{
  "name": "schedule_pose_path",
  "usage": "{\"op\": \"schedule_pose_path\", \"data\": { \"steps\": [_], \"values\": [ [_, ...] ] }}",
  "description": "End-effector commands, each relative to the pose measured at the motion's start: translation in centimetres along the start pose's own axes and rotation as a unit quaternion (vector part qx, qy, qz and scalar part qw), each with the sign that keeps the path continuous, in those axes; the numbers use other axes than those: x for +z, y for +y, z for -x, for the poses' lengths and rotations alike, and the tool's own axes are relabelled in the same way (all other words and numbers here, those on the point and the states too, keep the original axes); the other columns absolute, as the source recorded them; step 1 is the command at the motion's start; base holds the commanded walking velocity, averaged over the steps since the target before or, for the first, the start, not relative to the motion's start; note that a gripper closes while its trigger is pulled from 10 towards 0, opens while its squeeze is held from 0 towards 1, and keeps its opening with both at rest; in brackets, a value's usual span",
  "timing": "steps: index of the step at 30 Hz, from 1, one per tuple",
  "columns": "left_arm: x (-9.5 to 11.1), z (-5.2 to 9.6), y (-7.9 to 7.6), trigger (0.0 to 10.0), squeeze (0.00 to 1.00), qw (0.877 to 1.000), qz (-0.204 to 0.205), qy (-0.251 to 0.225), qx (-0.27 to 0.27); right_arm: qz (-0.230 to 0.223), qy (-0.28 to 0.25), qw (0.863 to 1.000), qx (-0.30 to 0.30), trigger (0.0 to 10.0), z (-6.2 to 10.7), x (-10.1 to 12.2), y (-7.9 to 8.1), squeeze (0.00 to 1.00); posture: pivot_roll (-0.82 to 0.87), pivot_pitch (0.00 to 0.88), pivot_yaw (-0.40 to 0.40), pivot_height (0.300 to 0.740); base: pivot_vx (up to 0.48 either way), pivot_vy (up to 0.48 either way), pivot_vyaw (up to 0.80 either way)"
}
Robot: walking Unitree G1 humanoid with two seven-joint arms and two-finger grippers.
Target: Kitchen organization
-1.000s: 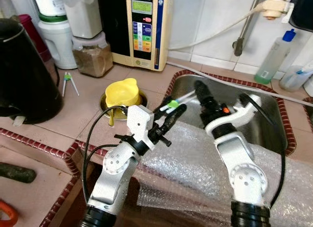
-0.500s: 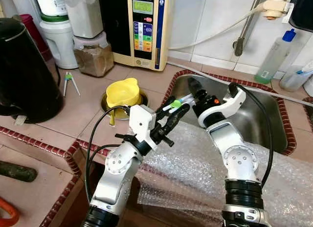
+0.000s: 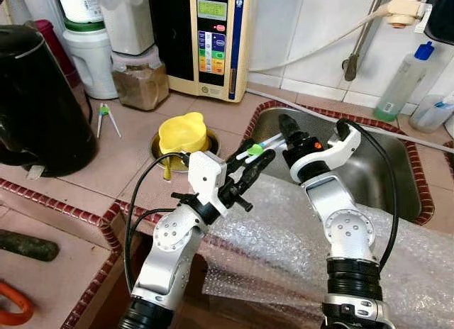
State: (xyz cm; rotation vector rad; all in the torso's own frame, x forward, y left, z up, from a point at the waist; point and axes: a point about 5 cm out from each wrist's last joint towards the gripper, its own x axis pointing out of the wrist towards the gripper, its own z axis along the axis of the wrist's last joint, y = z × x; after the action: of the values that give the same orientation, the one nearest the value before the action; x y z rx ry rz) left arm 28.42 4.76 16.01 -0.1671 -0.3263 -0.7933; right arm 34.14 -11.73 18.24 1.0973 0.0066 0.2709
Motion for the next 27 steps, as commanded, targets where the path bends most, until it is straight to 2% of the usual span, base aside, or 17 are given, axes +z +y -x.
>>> {"op": "schedule_pose_path", "data": {
  "steps": [1,2,3,4,5,7,8,9,10,11,14,17,24,27],
  "values": [
    [-0.1,-0.3,-0.1,0.0,0.0,1.0,-0.006,0.004,-0.005,-0.017,-0.008,1.0,0.02,0.0,-0.6,-0.1,1.4,0.0,0.01,0.0,-0.038,0.74,0.0,0.0,0.0],
    [-0.2,-0.3,-0.1,0.0,0.0,1.0,-0.007,0.005,-0.004,-0.018,-0.009,1.0,0.019,0.0,-0.6,-0.1,1.4,0.0,0.01,0.0,-0.038,0.74,0.0,0.0,0.0],
    [-0.2,-0.3,0.0,4.9,0.0,1.0,-0.009,0.008,-0.002,-0.019,-0.011,1.0,0.02,0.0,-0.6,0.0,1.4,0.0,0.01,0.0,-0.037,0.74,0.0,0.0,0.0],
    [-0.3,-0.3,0.0,4.9,0.0,1.0,-0.011,0.009,-0.001,-0.019,-0.012,1.0,0.02,0.0,-0.6,0.0,1.4,0.0,0.01,0.0,-0.037,0.74,0.0,0.0,0.0],
    [-0.4,-0.3,0.1,10.0,0.0,1.0,-0.013,0.012,0.001,-0.02,-0.016,0.999,0.018,0.0,-0.7,0.2,1.4,0.0,0.01,0.0,-0.037,0.74,0.0,0.0,0.0],
    [-0.5,-0.3,0.2,10.0,0.0,1.0,-0.009,0.014,0.002,-0.021,-0.02,0.999,0.018,0.0,-0.7,0.3,1.3,0.0,0.01,0.0,-0.035,0.74,0.0,0.0,0.0],
    [-0.5,-0.3,0.3,10.0,0.11,1.0,-0.008,0.016,0.005,-0.021,-0.022,0.999,0.017,0.0,-0.7,0.4,1.4,0.0,0.01,0.0,-0.034,0.74,0.0,0.0,0.0],
    [-0.5,-0.3,0.3,10.0,0.11,1.0,-0.008,0.016,0.005,-0.021,-0.022,0.999,0.017,0.0,-0.7,0.4,1.4,0.0,0.01,0.0,-0.034,0.74,0.0,0.0,0.0],
    [-0.6,-0.3,0.5,10.0,0.72,1.0,-0.005,0.021,0.009,-0.021,-0.027,0.999,0.017,0.0,-0.7,0.5,1.4,0.0,0.01,0.0,-0.033,0.74,0.0,0.0,0.0],
    [-0.8,-0.2,0.7,10.0,1.0,1.0,-0.001,0.027,0.014,-0.019,-0.034,0.999,0.016,0.0,-0.7,0.8,1.4,0.0,0.01,0.0,-0.032,0.74,0.0,0.0,0.0],
    [-1.1,-0.2,0.9,10.0,1.0,0.999,0.005,0.04,0.016,-0.011,-0.046,0.999,0.014,0.0,-0.7,1.2,1.4,0.0,0.01,0.0,-0.03,0.74,0.0,0.0,0.0],
    [-1.4,-0.1,1.3,10.0,1.0,0.998,0.014,0.057,0.014,0.039,-0.087,0.995,0.007,0.0,-0.7,2.9,1.4,0.0,0.01,0.0,-0.023,0.74,0.0,0.0,0.0],
    [-1.8,-0.1,1.5,10.0,1.0,0.997,0.011,0.078,0.011,0.068,-0.125,0.99,-0.009,0.0,-0.6,4.6,1.1,0.0,0.02,0.0,-0.015,0.74,0.0,0.0,0.0],
    [-1.9,-0.2,1.5,10.0,1.0,0.996,0.012,0.083,0.008,0.096,-0.14,0.985,-0.013,0.0,-0.6,5.2,1.1,0.0,0.02,0.0,-0.012,0.74,0.0,0.0,0.0]
  ]
}}
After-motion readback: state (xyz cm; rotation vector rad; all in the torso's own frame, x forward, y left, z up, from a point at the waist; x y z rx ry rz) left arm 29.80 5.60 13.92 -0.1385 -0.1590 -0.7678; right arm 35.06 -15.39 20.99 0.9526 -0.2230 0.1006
